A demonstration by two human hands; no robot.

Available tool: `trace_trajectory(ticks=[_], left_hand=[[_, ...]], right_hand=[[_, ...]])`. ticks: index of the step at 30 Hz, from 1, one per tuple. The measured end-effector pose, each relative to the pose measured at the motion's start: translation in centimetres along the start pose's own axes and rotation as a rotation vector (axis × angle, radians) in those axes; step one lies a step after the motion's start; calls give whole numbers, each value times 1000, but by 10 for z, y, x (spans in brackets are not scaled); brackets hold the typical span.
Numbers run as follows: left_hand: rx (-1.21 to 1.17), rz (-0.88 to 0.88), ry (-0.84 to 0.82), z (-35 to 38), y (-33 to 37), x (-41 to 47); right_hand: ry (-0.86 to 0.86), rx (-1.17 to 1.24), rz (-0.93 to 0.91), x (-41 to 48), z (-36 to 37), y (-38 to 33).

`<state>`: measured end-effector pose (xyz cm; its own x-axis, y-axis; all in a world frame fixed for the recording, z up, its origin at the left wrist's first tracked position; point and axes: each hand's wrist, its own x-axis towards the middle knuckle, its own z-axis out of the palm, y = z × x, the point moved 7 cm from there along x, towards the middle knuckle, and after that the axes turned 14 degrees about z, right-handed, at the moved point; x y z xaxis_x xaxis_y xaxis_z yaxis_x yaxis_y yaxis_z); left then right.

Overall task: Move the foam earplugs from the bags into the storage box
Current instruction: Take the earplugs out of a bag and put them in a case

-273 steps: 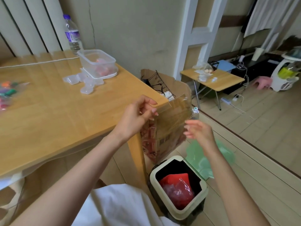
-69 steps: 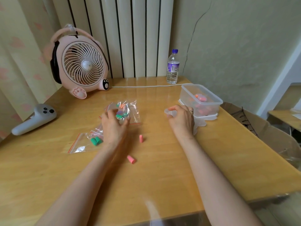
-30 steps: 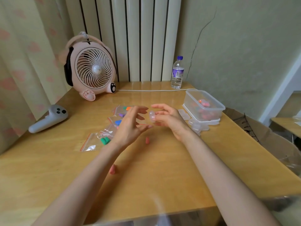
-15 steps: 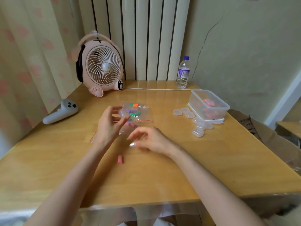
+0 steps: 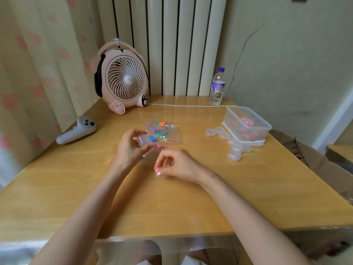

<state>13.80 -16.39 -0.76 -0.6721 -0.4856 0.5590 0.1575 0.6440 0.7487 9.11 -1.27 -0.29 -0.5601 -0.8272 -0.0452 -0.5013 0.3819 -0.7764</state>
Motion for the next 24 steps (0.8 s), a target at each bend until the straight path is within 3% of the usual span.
trace_trajectory(ticks=[5, 15, 24], left_hand=[[0, -41, -35, 19, 5, 6], [11, 17, -88, 60, 20, 23], [37, 112, -187, 94, 37, 25]], right_hand=[[307, 106, 75, 5, -62, 27], [292, -68, 151, 24, -56, 60], [454, 334, 248, 22, -91, 89]])
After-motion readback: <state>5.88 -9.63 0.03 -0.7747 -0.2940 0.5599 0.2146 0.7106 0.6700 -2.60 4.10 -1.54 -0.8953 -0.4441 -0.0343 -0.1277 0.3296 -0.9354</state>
